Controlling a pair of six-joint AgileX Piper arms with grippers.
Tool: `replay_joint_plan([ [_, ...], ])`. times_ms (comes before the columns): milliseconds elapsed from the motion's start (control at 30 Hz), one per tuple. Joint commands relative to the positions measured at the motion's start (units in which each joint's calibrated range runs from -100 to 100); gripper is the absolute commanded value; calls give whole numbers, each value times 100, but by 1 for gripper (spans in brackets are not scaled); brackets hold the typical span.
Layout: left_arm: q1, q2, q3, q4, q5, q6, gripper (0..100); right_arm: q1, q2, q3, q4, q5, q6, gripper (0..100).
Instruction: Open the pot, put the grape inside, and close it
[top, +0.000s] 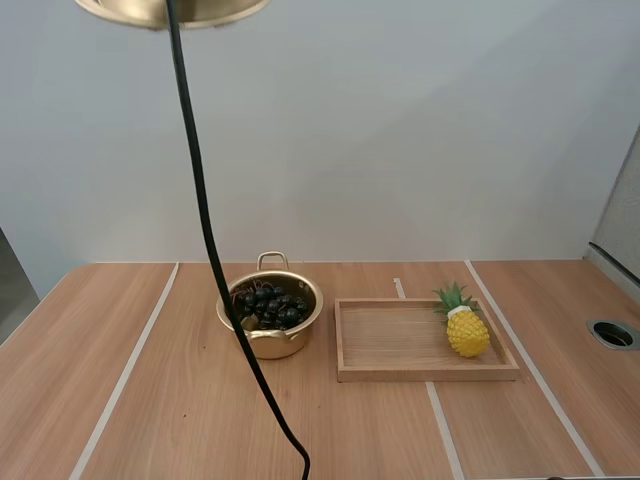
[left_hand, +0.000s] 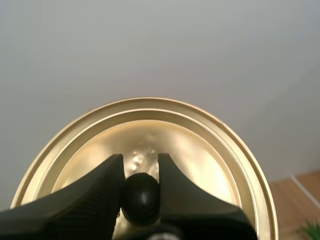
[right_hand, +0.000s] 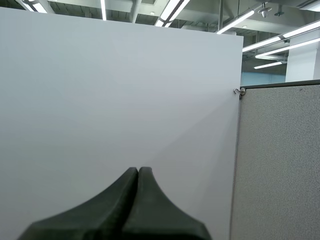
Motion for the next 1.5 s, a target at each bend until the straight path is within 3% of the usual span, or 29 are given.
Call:
replay_joint_plan([
  [0, 24, -274, 941, -323, -57, 129, 0, -25, -54, 15, -10, 169, 17, 0],
  [167, 24, -764, 2719, -435, -1993, 276, 0, -25, -54, 15, -10, 238, 17, 0],
  [433, 24, -875, 4662, -517, -3982, 667, 0, -25, -54, 15, -10, 440, 17, 0],
  [667, 24, -765, 5918, -1749, -5089, 1925, 0, -25, -54, 15, -10, 590, 17, 0],
  [833, 24, -353, 6423, -2338, -5568, 2400, 0, -25, -54, 15, -10, 648, 17, 0],
  [1467, 24, 1280, 6598, -3300, -6050, 3561, 0, -164, -54, 15, -10, 762, 6, 0],
])
